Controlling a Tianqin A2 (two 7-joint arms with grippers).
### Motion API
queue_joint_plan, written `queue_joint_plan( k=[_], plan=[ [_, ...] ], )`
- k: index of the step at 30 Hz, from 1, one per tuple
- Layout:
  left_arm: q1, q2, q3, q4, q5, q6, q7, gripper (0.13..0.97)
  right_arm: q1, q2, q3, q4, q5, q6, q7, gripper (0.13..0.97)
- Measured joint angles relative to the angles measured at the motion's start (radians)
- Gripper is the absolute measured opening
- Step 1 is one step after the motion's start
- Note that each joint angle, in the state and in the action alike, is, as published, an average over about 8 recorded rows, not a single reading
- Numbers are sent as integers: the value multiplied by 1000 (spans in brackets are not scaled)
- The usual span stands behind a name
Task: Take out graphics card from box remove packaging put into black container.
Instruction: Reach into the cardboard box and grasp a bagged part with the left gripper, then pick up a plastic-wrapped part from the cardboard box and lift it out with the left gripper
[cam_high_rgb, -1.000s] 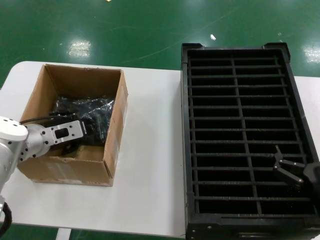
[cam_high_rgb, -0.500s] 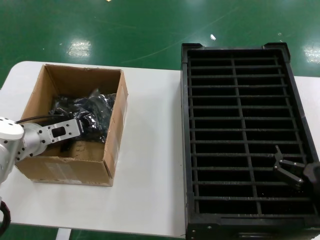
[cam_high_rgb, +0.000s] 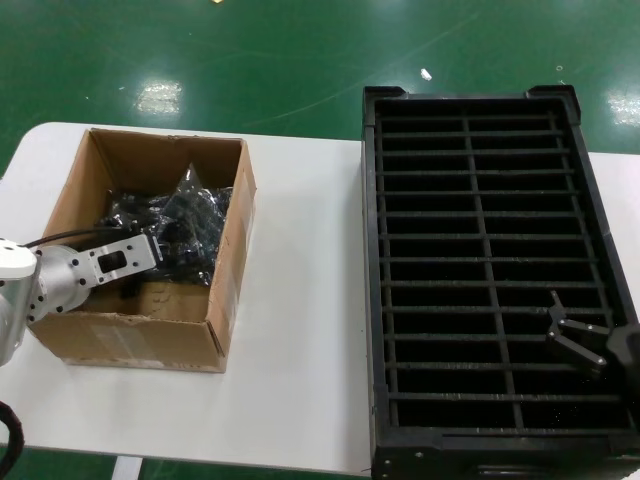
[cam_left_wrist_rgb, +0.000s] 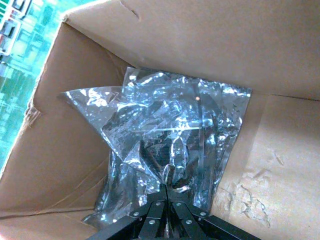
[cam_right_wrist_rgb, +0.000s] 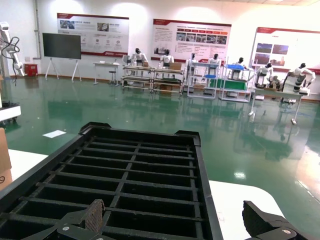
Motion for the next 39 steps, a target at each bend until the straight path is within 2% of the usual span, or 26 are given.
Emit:
queue_joint_plan(
  k=[12,30,39],
  plan=[
    [-13,-5,-33,-1,-32,30,34,140,0,0,0,0,0,0,0,966],
    [-33,-32,-79,-4,-78,121,90,140,0,0,0,0,0,0,0,966],
    [-39,-53,-120,-7,-118,168,135,140,0,0,0,0,0,0,0,966]
  ],
)
